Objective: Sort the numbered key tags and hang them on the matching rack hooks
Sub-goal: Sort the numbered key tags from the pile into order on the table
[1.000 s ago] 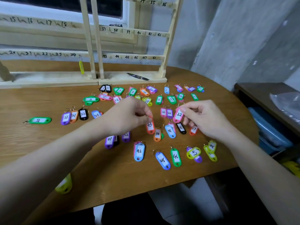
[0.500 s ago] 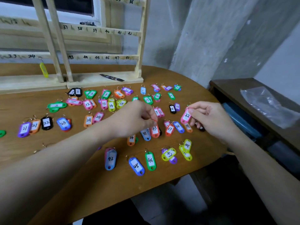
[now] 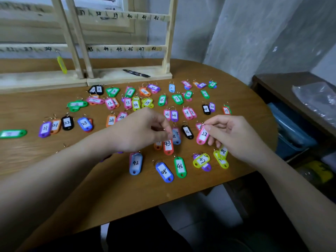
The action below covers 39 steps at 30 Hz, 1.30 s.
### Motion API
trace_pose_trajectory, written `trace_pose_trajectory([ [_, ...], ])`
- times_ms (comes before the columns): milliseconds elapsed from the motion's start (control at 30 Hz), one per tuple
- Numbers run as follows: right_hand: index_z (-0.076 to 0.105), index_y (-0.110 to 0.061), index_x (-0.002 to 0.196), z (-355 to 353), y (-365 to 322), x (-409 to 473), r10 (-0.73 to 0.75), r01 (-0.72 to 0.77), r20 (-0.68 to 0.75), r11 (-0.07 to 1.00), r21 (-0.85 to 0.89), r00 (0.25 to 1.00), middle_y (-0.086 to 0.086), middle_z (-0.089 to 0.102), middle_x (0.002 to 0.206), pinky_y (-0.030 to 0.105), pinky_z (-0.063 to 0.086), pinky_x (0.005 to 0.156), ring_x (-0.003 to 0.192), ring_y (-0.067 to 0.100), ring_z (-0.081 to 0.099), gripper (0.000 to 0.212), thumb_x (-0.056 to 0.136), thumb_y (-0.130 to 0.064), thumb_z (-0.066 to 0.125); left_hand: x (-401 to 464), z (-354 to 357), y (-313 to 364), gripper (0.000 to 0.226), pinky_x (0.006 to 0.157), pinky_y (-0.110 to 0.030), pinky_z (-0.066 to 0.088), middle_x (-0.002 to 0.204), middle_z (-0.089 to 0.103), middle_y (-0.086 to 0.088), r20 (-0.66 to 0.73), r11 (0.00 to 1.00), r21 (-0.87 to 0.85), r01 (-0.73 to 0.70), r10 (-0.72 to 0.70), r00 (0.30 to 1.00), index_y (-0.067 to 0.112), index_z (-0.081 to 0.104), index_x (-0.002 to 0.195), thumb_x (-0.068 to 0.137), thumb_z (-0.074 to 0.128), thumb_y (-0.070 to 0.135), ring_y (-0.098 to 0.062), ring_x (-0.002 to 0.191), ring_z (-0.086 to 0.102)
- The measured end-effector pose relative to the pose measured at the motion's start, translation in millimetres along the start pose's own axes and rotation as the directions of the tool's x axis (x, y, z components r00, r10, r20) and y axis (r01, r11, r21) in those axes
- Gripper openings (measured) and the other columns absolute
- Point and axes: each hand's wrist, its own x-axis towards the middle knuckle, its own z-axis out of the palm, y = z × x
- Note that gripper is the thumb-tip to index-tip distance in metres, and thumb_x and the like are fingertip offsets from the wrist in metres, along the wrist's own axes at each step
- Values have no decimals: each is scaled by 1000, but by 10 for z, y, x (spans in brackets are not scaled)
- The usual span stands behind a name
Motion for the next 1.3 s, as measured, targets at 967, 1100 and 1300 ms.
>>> trace_pose_trajectory([
  [967, 73, -25, 91, 763, -504, -14, -170, 173, 106, 985, -23, 980, -17, 66, 62, 13, 46, 60, 57, 6, 63, 16, 96, -12, 65, -662, -41, -200, 4, 68, -15, 49, 76, 73, 10, 23, 994, 40, 98, -99, 995, 27, 77, 83, 87, 78, 25, 0, 70, 64],
  [1100, 75, -21, 94, 734, -492, 16, -148, 152, 99, 988, -28, 984, -9, 66, 59, 10, 41, 57, 53, 2, 59, 15, 98, -13, 63, -654, 19, -169, 2, 65, -9, 43, 79, 72, 15, 21, 992, 90, 93, -96, 995, 30, 78, 85, 85, 80, 30, 3, 75, 61],
  [1300, 76, -19, 95, 723, -492, 73, -132, 136, 106, 990, -28, 986, -2, 65, 58, 9, 39, 53, 50, 0, 56, 14, 99, -14, 63, -687, 77, -176, 7, 70, -4, 38, 90, 65, 17, -79, 980, 191, 62, -48, 996, 30, 77, 88, 83, 81, 30, 6, 91, 54],
])
